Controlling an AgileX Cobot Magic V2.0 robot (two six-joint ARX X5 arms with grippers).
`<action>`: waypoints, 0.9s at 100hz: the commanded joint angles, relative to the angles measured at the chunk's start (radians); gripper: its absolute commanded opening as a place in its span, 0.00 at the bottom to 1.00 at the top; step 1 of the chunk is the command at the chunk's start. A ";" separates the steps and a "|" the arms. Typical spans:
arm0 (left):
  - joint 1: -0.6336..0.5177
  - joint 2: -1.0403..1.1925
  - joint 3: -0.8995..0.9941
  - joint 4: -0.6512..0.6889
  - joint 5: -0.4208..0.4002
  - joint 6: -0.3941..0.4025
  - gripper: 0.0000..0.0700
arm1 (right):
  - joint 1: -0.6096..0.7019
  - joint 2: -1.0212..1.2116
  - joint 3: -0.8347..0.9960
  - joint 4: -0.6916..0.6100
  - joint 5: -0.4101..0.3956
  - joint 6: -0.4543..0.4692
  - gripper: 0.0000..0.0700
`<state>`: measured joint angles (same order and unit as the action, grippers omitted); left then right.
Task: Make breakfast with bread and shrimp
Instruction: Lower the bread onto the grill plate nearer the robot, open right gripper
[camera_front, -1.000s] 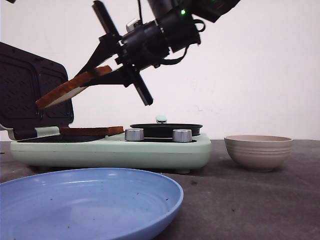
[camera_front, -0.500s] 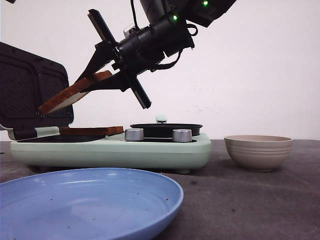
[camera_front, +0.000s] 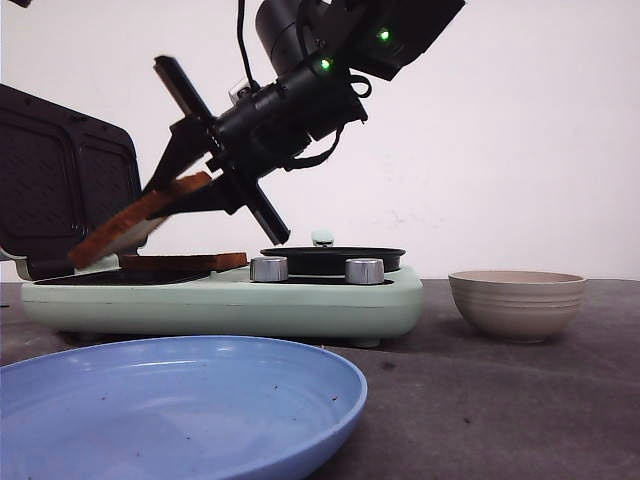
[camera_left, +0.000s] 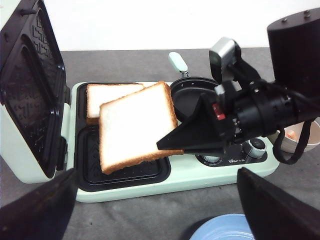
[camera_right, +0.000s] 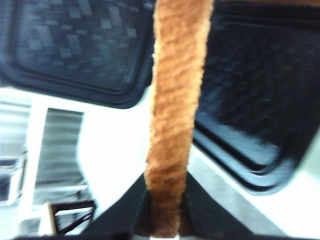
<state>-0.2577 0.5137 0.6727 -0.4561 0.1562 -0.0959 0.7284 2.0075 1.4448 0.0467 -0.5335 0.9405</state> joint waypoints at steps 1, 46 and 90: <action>-0.003 0.001 0.003 0.005 -0.003 0.008 0.79 | 0.014 0.014 0.029 0.020 0.014 -0.002 0.00; -0.003 0.001 0.003 0.002 -0.003 0.008 0.79 | 0.033 0.063 0.107 0.017 0.013 0.016 0.00; -0.003 0.001 0.003 0.001 -0.003 0.009 0.79 | 0.041 0.077 0.128 -0.094 0.048 -0.010 0.01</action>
<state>-0.2577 0.5137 0.6727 -0.4656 0.1562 -0.0959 0.7528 2.0644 1.5478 -0.0528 -0.4942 0.9466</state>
